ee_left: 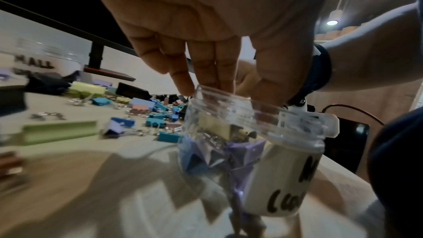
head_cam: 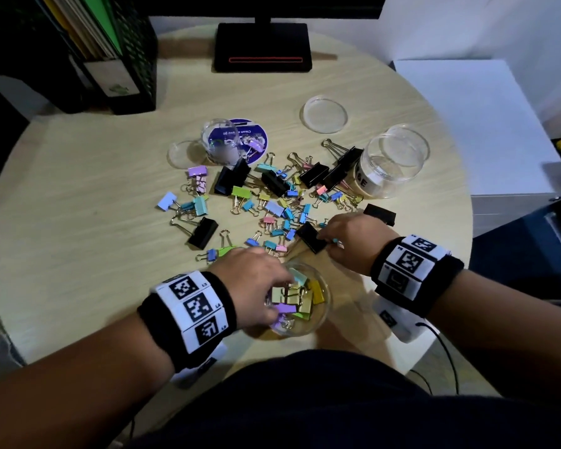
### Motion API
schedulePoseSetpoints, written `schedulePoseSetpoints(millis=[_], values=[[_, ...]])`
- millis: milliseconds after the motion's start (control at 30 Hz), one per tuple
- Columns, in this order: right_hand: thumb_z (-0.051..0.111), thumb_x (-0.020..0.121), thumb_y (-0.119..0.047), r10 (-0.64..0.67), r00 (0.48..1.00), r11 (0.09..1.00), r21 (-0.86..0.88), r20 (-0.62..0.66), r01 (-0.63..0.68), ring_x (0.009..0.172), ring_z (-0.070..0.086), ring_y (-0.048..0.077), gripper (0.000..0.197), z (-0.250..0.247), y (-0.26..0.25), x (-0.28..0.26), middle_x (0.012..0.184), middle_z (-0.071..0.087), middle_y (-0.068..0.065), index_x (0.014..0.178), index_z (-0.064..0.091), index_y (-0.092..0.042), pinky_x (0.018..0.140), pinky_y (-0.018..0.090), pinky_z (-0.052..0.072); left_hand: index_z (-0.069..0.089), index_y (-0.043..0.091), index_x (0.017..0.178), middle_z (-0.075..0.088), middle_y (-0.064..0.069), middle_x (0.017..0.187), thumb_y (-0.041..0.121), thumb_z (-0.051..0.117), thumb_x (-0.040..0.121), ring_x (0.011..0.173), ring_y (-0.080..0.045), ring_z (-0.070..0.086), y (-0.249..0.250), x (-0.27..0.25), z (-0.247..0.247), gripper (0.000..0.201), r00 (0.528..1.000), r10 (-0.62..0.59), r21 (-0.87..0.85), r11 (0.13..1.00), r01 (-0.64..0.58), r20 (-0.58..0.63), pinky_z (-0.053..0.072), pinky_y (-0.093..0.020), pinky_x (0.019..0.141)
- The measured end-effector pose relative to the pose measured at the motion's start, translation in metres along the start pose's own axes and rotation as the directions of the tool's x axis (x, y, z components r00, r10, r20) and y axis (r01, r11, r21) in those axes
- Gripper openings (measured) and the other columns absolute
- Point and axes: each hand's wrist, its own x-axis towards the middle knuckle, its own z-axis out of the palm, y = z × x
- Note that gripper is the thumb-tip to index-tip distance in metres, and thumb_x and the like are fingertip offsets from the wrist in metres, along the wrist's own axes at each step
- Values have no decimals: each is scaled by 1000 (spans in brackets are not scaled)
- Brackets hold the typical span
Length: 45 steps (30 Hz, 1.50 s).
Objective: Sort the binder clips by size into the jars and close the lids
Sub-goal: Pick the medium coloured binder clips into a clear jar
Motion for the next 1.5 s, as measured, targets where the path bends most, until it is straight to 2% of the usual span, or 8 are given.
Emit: schedulePoseSetpoints(millis=[133,267,367,467,733,867,1200,1500], values=[[49,85,-17,-32,999,999,23,17,31,104,58,22,30,6,-22,6,111,65,0,109,66,-23,85,35,50,44,40,129,46,19,132,50,57,82,122,-6,37,-11,-19,2,50,1000,-3,-58,998,2,-15,27,-32,109],[48,86,-15,70,998,997,31,3,-71,92,58,21,24,6,-31,15,104,63,2,101,66,-19,75,29,49,58,33,112,54,16,115,41,57,86,97,-1,43,-36,-29,1,28,974,-103,-268,962,46,-201,40,-29,95],[49,89,-18,28,1000,999,39,3,-28,95,57,20,22,5,-42,19,105,62,0,103,65,-21,79,30,50,58,31,113,55,11,113,33,55,89,94,-6,48,-67,-23,-4,25,943,-248,-228,953,198,-221,40,-24,81],[50,92,-26,-82,994,996,-37,71,84,98,56,17,18,7,-53,32,103,63,-4,104,64,-25,83,32,50,59,31,115,55,8,120,28,54,89,106,-13,51,-90,-11,-8,27,941,-307,-108,950,294,-145,43,-27,86],[43,94,-36,-52,988,949,-302,142,94,112,42,24,38,2,-56,75,137,44,-6,132,44,-33,88,40,47,49,31,127,50,4,122,35,58,86,115,-21,45,-92,18,-10,42,986,-163,181,969,168,-44,40,-39,96],[50,92,-34,-41,990,927,-364,133,87,111,41,23,37,3,-50,81,135,45,-10,129,46,-39,89,40,43,55,33,121,54,7,119,37,57,85,111,-21,42,-92,22,-9,35,994,-103,301,948,106,-27,33,-39,93],[53,89,-24,42,995,944,-330,87,-11,103,46,24,37,-4,-44,89,120,54,-2,125,50,-33,81,36,45,55,35,114,51,7,117,39,57,84,112,-21,39,-96,26,-10,30,994,-102,227,968,106,-30,30,-38,94],[51,86,-23,111,994,982,-152,4,-110,98,51,25,8,-9,-37,79,99,59,4,93,55,-21,79,35,46,54,39,113,47,9,123,37,59,84,115,-18,42,-77,10,-22,30,990,-90,-75,994,82,-106,35,-36,100]])
